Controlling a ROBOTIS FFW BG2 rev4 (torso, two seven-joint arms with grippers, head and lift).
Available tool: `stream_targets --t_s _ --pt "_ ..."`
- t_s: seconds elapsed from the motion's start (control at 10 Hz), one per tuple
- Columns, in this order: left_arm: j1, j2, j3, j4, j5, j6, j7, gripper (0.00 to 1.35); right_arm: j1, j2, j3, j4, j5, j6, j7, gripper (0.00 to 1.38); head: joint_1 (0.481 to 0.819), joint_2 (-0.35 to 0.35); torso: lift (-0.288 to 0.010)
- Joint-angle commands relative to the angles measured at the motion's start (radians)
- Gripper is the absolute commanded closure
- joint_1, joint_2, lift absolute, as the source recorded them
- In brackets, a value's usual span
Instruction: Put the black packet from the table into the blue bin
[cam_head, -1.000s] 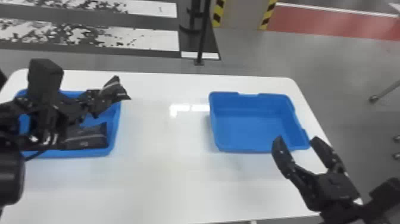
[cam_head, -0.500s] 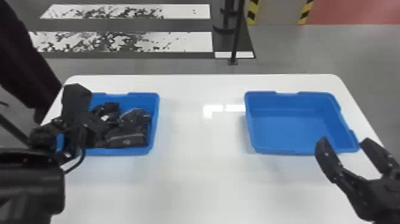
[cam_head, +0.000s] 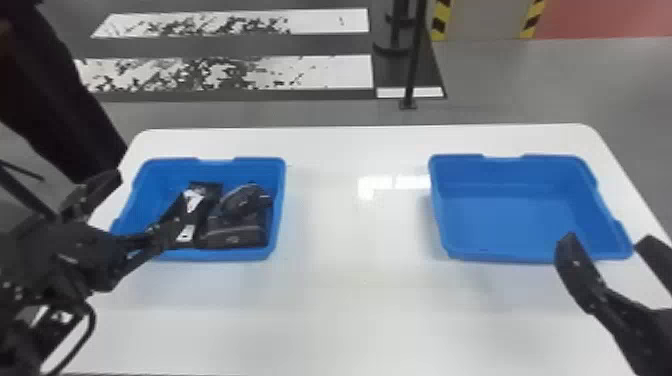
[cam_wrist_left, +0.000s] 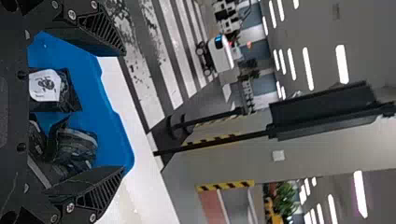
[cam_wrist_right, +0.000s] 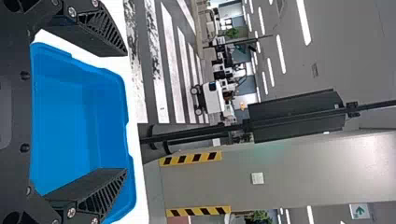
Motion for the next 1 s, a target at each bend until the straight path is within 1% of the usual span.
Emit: stream_targets --t_s 0.0,0.1,0.2,0.3,0.5,0.9 --pt "0.142 -0.009 -0.012 -0.016 0.159 -0.141 0.081 0.17 0.001 0.001 0.0 0.0 -0.003 -0.001 0.0 0.13 0.695 0.083 -0.11" --pt "0.206 -0.009 -0.03 -0.019 0.239 -0.19 0.128 0.17 0.001 0.001 0.0 0.0 -0.003 -0.004 0.0 0.13 0.695 0.093 -0.11" --pt "0.255 -0.009 -0.036 -0.019 0.275 -0.246 0.163 0.17 0.001 0.001 0.0 0.0 -0.003 -0.004 0.0 0.13 0.695 0.094 -0.11" --pt "0.294 -0.009 -0.034 -0.024 0.3 -0.281 0.191 0.17 0.004 0.001 0.0 -0.003 -0.003 -0.004 0.0 0.13 0.695 0.094 -0.11" --pt "0.355 -0.009 -0.06 -0.039 0.332 -0.347 0.272 0.17 0.011 0.001 -0.004 -0.008 -0.005 -0.004 0.0 0.13 0.695 0.115 -0.11" --pt "0.355 -0.006 -0.088 -0.039 0.364 -0.354 0.28 0.17 0.013 0.001 0.0 -0.013 0.005 -0.004 0.0 0.13 0.695 0.113 -0.11"
